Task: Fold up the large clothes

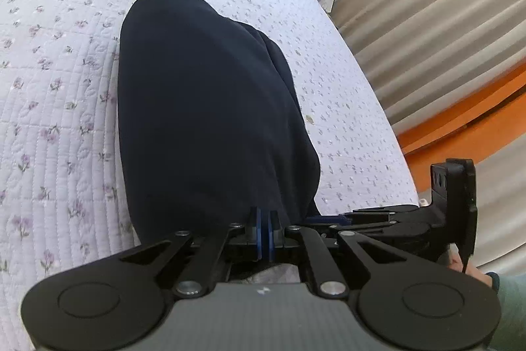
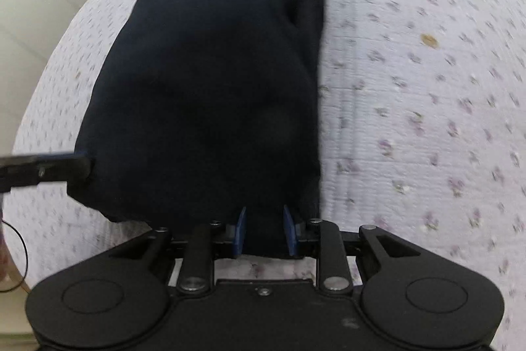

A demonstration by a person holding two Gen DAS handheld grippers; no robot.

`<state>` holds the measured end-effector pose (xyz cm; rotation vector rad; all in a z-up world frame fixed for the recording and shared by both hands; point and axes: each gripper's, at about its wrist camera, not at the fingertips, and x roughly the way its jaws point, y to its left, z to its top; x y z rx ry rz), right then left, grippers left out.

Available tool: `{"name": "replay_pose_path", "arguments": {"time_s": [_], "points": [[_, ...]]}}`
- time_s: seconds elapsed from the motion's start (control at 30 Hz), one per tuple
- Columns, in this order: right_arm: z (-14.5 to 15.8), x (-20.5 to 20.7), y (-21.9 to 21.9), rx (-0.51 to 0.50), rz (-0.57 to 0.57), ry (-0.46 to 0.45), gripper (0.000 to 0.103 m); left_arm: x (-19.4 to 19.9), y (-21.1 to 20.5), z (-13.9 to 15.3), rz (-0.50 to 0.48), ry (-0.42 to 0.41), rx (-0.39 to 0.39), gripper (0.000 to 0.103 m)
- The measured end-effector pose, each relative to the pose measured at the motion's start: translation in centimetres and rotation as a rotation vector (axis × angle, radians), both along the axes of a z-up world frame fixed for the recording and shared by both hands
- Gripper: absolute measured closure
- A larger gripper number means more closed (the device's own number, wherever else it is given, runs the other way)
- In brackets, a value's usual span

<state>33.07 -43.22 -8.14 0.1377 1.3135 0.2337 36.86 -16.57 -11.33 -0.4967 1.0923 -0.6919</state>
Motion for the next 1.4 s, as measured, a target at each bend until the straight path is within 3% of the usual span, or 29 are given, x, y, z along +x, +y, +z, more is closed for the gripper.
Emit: {"name": "replay_pose_path", "arguments": {"time_s": [0.07, 0.17, 0.3, 0.43, 0.5, 0.57, 0.63, 0.67, 0.7, 0.73, 0.77, 0.83, 0.87, 0.93, 0.97, 1.03, 1.07, 1.13, 1.17, 1.23, 1.4], "points": [[2.1, 1.3, -0.6, 0.031, -0.049, -0.074, 0.071, 0.5, 0.3, 0.8, -0.020, -0.009, 0.008, 0.097], [5.0, 4.8, 0.1, 0.072, -0.098, -0.249, 0.067, 1.6, 0.2, 3.0, -0.035, -0.094, 0.032, 0.095], [4.3, 10.4, 3.8, 0.021, -0.080, -0.400, 0.067, 4.2, -1.1, 2.2, -0.062, -0.108, 0.101, 0.095], [3.3, 13.9, 5.6, -0.008, -0.042, -0.420, 0.067, 4.2, -2.2, 0.8, -0.092, -0.112, 0.111, 0.095], [1.5, 15.7, 5.4, -0.038, 0.039, -0.382, 0.071, 3.8, -2.0, 0.7, -0.076, -0.117, 0.098, 0.095], [0.0, 18.3, 4.4, -0.085, 0.103, -0.399, 0.073, 3.6, -1.4, -0.1, -0.044, -0.105, 0.060, 0.096], [-1.3, 22.2, 2.0, -0.277, 0.003, -0.426, 0.075, 3.6, -1.2, -0.8, -0.010, -0.098, 0.022, 0.096], [-1.5, 23.7, 0.3, -0.297, -0.078, -0.416, 0.077, 3.5, -1.2, -0.7, 0.001, -0.104, 0.019, 0.096], [-0.8, 24.9, -2.0, -0.232, -0.185, -0.381, 0.079, 3.2, -1.4, -0.8, 0.013, -0.120, 0.021, 0.096], [0.4, 25.1, -3.6, -0.109, -0.252, -0.376, 0.079, 2.8, -1.6, -0.8, 0.026, -0.134, 0.027, 0.096], [1.8, 24.2, -3.7, -0.015, -0.238, -0.403, 0.079, 2.4, -1.7, -0.8, 0.042, -0.143, 0.031, 0.096], [3.7, 22.1, -1.8, 0.077, -0.111, -0.434, 0.078, 1.5, -1.7, -0.9, 0.085, -0.141, 0.017, 0.096], [3.8, 21.3, -0.3, 0.112, -0.023, -0.397, 0.078, 1.2, -1.6, -1.1, 0.107, -0.127, 0.000, 0.096], [2.7, 21.2, 1.9, 0.064, 0.082, -0.345, 0.078, 1.2, -1.6, -1.3, 0.133, -0.101, -0.023, 0.096], [1.6, 21.9, 2.6, -0.043, 0.091, -0.342, 0.078, 1.5, -1.7, -1.2, 0.133, -0.094, -0.024, 0.096], [0.1, 23.2, 1.2, -0.191, -0.038, -0.334, 0.072, 1.9, -1.9, -0.9, 0.101, -0.096, -0.001, 0.096], [0.2, 23.0, 0.0, -0.183, -0.112, -0.327, 0.072, 2.1, -2.0, -0.5, 0.086, -0.101, 0.013, 0.096], [1.3, 20.7, -3.1, -0.036, -0.225, -0.331, 0.066, 2.5, -1.6, 0.6, 0.079, -0.117, 0.022, 0.092], [1.8, 18.9, -4.0, 0.010, -0.234, -0.326, 0.057, 2.6, -1.2, 1.1, 0.081, -0.123, 0.018, 0.088], [2.1, 15.7, -4.6, 0.037, -0.216, -0.301, 0.031, 2.9, -0.4, 1.7, 0.091, -0.127, 0.013, 0.083], [2.9, 8.7, -3.4, 0.155, -0.219, -0.205, 0.023, 4.7, 2.5, 2.4, 0.181, -0.102, 0.031, 0.060]]}}
